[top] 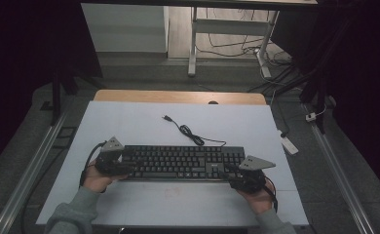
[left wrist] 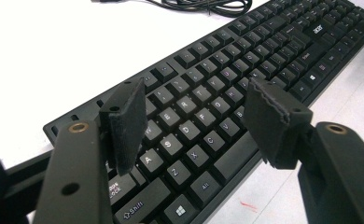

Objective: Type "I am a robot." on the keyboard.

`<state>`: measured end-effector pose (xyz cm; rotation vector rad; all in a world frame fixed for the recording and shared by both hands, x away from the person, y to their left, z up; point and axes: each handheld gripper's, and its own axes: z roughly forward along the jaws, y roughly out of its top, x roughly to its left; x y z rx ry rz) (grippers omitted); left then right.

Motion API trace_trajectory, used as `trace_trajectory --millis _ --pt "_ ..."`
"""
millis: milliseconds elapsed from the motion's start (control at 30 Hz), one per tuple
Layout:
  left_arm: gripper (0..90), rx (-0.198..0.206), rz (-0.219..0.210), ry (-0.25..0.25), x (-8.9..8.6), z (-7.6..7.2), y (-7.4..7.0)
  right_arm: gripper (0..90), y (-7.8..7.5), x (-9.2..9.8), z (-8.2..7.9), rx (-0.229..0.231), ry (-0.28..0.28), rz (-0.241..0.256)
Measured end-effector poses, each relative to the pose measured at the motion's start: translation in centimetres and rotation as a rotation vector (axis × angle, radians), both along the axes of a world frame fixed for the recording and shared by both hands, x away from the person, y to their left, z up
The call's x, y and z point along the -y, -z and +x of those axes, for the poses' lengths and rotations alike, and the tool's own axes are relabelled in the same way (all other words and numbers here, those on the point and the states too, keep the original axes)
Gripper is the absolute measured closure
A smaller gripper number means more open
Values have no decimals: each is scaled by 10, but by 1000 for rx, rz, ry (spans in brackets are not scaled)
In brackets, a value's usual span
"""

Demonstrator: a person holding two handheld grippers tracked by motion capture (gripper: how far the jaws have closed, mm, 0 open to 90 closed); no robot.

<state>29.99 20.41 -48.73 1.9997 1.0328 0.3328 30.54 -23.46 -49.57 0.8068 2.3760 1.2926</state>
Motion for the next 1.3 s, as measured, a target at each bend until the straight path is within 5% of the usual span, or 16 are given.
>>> trace_trajectory --millis 500,1300 --pt "393 2 13 6 3 0 1 891 -10 -41 5 -13 -119 10" --pt "383 -1 29 16 6 0 3 894 7 -127 24 -68 -211 -56"
